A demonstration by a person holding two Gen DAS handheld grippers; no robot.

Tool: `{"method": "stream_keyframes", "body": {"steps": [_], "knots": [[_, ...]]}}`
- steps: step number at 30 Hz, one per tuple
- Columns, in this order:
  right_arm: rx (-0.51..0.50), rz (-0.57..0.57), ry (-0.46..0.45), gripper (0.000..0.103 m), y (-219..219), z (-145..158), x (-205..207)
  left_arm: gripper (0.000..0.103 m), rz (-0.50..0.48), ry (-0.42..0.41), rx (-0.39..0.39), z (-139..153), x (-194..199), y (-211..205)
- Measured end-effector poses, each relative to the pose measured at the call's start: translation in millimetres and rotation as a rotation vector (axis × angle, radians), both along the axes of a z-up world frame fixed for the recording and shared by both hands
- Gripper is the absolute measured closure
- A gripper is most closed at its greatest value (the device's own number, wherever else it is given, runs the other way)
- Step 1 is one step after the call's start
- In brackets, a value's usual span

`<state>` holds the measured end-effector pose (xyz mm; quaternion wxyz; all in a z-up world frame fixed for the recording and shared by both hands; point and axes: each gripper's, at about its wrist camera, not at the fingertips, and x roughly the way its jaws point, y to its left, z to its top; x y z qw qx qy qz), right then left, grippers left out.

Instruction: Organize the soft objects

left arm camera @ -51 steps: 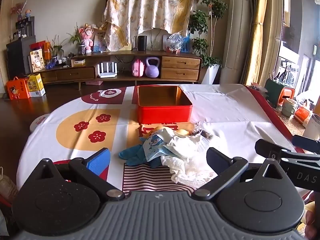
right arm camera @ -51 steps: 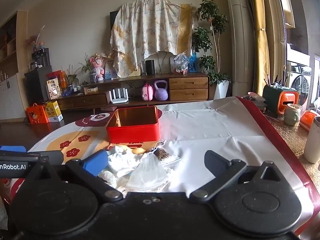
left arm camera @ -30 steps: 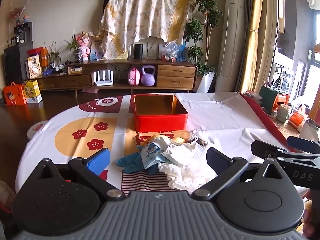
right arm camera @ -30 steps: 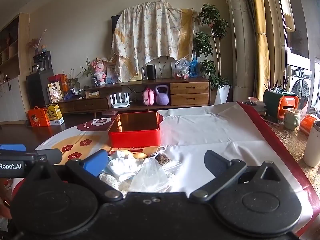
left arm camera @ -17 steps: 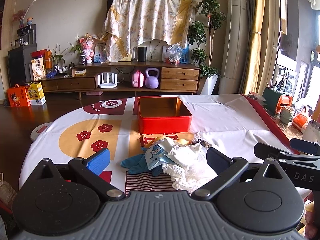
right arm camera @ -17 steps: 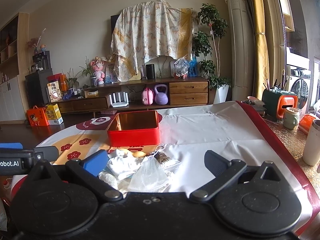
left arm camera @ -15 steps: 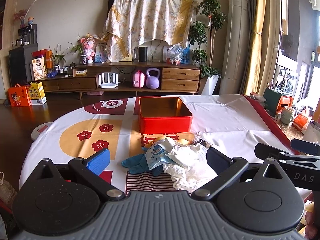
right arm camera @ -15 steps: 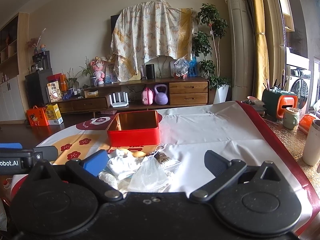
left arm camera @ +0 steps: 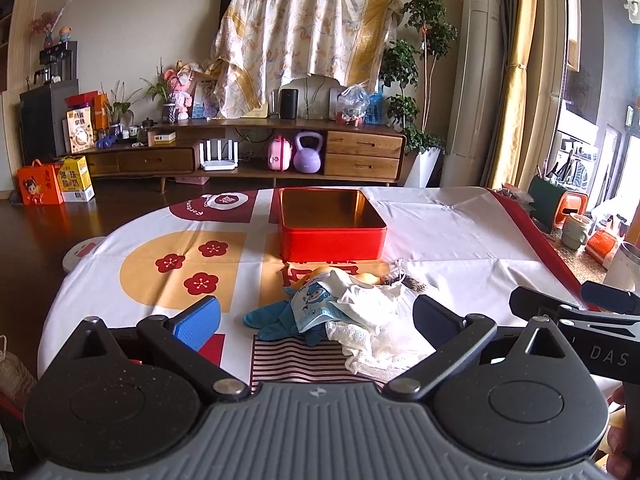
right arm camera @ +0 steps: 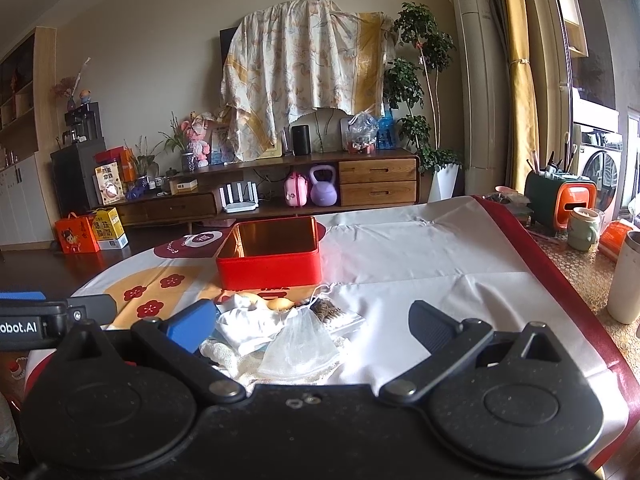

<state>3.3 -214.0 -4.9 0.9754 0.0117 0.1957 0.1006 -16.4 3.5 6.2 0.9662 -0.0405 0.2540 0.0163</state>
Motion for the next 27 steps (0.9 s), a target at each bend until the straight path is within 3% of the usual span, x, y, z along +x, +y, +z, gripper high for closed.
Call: {"method": "stream_keyframes", "body": {"steps": [27], "knots": [[0.015,0.02,0.007,0.0,-5.1,-1.5,-1.2,0.0,-0.021,0.031,-0.028,-9.1,-0.5,-4.4]]}}
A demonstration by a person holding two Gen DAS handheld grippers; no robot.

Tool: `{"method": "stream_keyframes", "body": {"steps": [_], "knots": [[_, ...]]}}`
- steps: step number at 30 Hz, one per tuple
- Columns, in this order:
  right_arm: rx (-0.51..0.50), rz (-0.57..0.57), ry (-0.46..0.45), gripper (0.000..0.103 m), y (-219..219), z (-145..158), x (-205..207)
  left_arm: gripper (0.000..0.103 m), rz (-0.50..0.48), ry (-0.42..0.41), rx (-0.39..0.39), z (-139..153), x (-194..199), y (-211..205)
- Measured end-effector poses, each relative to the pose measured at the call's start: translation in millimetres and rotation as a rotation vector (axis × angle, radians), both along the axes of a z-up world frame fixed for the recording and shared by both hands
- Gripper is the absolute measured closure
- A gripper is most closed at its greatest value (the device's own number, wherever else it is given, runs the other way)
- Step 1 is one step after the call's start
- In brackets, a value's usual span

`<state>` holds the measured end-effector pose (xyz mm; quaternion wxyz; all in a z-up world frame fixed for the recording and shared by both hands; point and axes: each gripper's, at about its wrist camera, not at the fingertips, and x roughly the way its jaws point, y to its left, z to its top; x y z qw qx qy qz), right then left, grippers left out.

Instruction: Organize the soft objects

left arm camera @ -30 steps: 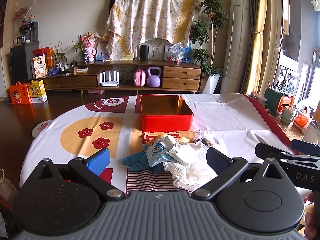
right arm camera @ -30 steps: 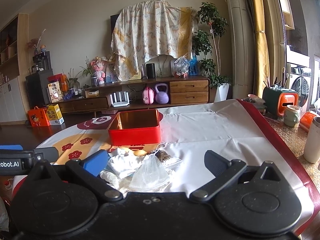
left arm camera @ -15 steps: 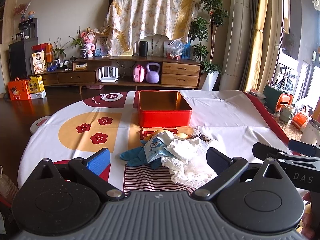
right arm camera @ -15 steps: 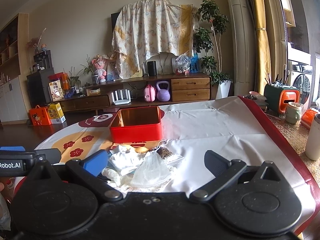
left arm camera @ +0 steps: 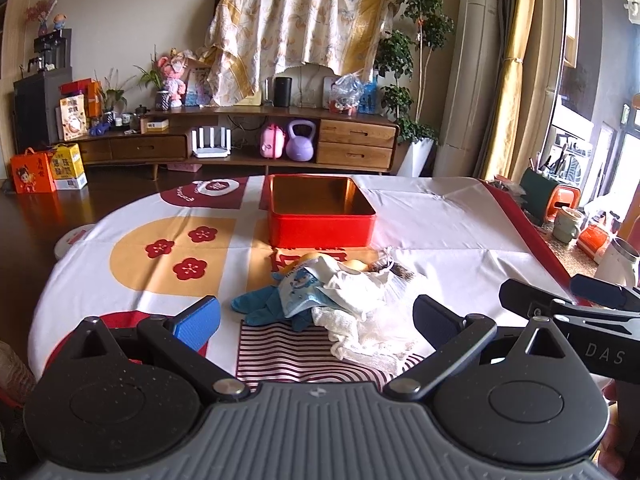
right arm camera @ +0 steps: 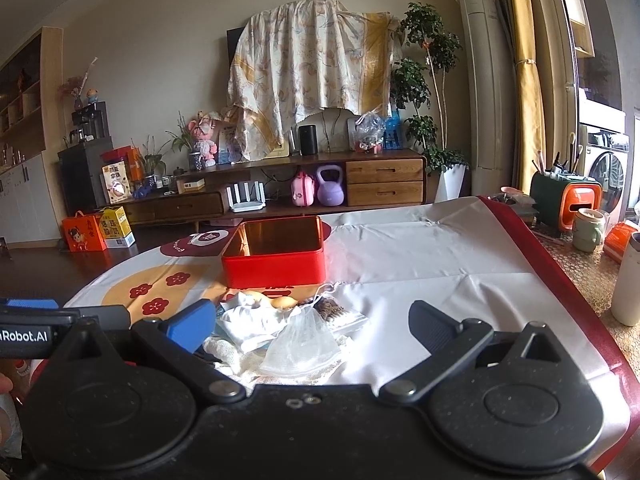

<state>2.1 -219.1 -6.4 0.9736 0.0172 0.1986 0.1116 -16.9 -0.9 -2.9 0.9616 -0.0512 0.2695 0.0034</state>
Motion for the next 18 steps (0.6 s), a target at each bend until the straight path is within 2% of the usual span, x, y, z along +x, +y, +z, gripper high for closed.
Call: {"method": "stream_keyframes", "body": {"steps": [18], "knots": [[-0.032,0.044,0.055,0.001,2.7,-11.1,33.2,0.0,-0.007,0.018,0.017,-4.4,32.2,6.8]]}}
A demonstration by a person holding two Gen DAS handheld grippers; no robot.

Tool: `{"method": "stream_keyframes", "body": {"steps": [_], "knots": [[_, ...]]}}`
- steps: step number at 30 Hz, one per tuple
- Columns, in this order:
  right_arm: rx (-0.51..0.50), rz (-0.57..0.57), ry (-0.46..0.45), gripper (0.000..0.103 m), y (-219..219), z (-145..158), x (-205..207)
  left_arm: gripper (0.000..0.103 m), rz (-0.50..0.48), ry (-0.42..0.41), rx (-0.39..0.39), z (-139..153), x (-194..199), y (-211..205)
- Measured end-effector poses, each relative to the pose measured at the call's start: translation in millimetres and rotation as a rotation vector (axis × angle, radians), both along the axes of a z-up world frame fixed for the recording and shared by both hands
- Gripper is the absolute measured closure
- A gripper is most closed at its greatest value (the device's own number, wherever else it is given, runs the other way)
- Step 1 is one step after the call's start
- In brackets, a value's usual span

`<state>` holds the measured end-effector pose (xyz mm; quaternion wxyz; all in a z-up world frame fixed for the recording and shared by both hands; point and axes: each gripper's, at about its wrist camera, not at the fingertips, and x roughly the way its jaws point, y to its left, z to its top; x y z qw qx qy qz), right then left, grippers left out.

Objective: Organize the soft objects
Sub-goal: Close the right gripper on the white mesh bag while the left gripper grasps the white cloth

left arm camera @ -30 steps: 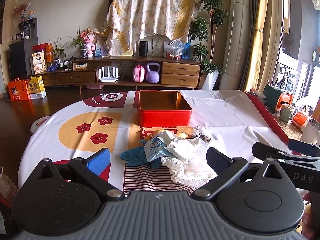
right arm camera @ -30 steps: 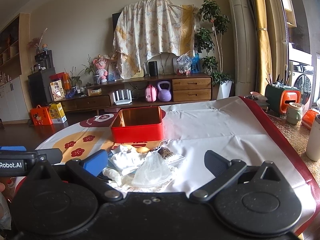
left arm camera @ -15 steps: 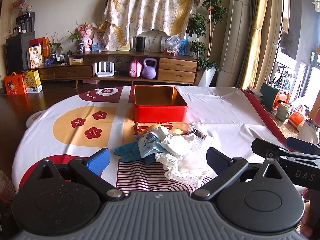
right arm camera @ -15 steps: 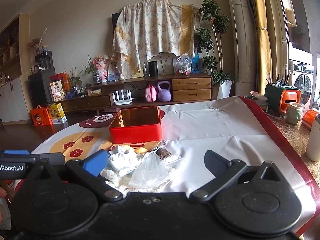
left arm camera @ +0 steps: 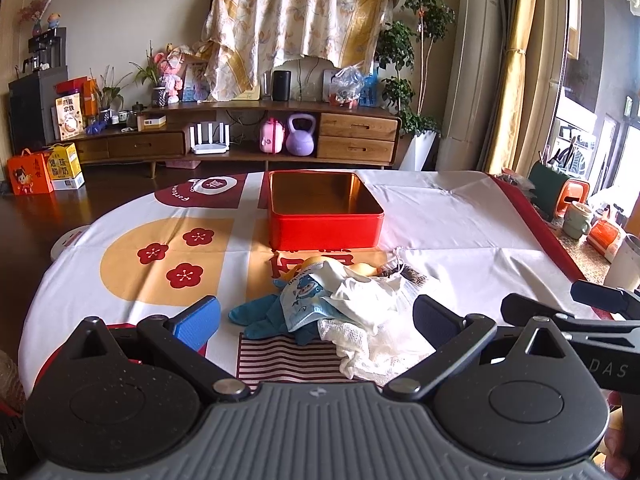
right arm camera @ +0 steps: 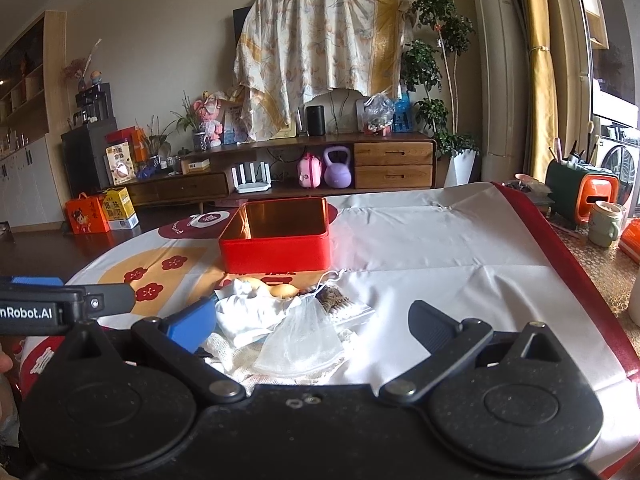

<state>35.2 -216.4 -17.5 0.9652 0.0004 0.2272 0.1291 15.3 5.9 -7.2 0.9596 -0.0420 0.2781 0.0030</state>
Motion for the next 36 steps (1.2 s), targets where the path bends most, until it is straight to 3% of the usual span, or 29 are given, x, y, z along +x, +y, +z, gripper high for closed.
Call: {"method": "stream_keyframes", "body": {"steps": [18,21,26,32,34,36], "knots": [[-0.09,0.181,0.131,0.001,-1.3,-35.0,60.3,0.0,-0.062,0.068,0.044,-36.4,69.6,-18.9],[-0.101,0.227,0.146,0.003,2.0,-39.5,68.7,0.0,-0.066,0.083,0.083,-43.2,83.6,-26.1],[-0.117,0.297,0.178,0.01,8.2,-48.6,80.9,0.001,-0.126,0.114,0.082,-55.2,102.7,-37.9],[-0.121,0.312,0.204,0.015,11.7,-57.4,98.2,0.002,-0.159,0.138,0.077,-67.6,125.4,-46.8],[-0.129,0.309,0.212,0.016,12.3,-60.6,104.3,0.008,-0.174,0.147,0.09,-71.6,132.0,-49.8],[-0.133,0.307,0.223,0.019,13.0,-64.1,110.9,0.009,-0.176,0.163,0.094,-76.0,138.2,-51.2]]}}
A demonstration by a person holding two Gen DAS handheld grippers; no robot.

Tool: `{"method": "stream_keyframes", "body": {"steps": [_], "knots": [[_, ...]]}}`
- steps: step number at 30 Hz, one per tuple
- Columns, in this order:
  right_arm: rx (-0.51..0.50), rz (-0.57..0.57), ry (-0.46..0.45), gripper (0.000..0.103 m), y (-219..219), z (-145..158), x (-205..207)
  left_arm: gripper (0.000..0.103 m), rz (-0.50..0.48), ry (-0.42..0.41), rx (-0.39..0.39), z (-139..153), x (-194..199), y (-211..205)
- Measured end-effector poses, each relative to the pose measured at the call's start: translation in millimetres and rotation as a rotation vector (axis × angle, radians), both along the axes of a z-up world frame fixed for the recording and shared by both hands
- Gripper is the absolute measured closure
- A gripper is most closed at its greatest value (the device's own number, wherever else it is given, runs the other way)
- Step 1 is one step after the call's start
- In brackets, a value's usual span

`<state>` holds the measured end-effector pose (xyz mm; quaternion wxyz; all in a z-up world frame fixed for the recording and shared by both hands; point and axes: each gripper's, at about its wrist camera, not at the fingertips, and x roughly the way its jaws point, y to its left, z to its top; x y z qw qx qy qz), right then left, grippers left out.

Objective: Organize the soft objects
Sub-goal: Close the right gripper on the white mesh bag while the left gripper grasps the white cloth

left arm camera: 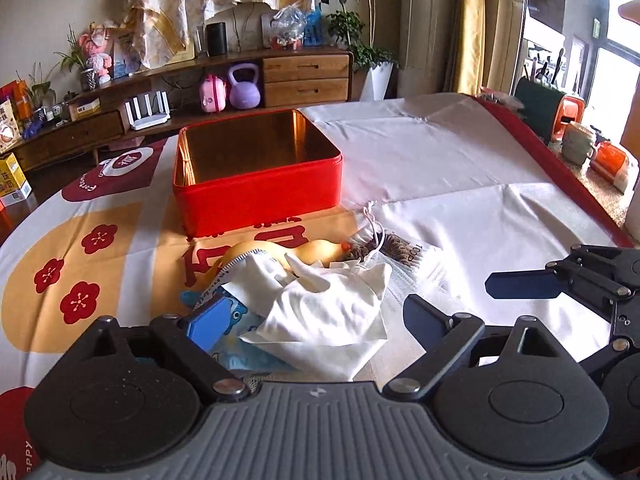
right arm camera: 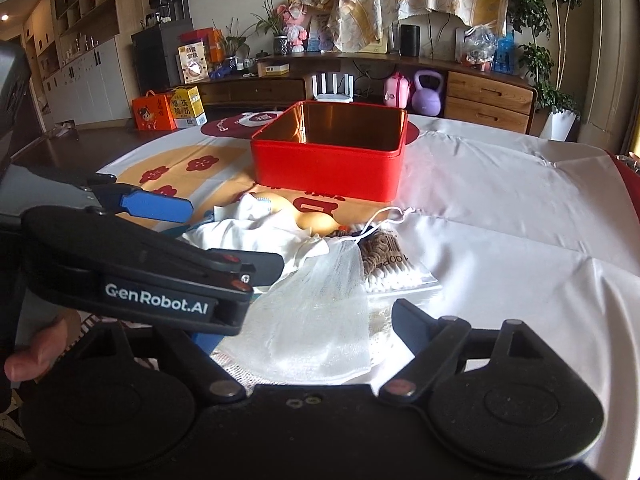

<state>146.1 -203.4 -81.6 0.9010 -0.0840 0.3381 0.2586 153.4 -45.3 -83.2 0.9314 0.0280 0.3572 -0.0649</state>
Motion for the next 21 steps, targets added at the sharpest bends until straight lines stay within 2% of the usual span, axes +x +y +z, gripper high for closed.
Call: {"method": "stream_keyframes", "body": {"steps": [2,4,9,15,17,21], "knots": [[0.002,-0.001,0.011,0.022,0.6,-3.4,4.3,0.009,0.005,0.012,-0.006,-3.6,4.1,0.3],[0.007,-0.007,0.024,0.024,0.5,-6.4,7.5,0.025,0.001,0.018,0.002,-6.6,7.1,-0.7],[0.02,-0.006,0.047,0.036,-0.4,-9.8,9.9,0.039,0.008,0.039,0.02,-13.0,12.5,-0.6],[0.001,-0.018,0.037,0.053,3.1,-8.7,9.2,0.07,0.02,0.057,0.014,-15.1,15.4,2.3],[-0.014,-0.021,0.031,0.066,4.5,-9.0,9.0,0.07,0.022,0.059,0.002,-14.9,15.2,4.2],[-0.032,-0.015,0.02,0.085,7.2,-7.8,7.9,0.082,0.034,0.052,0.003,-12.7,15.1,7.9]]}}
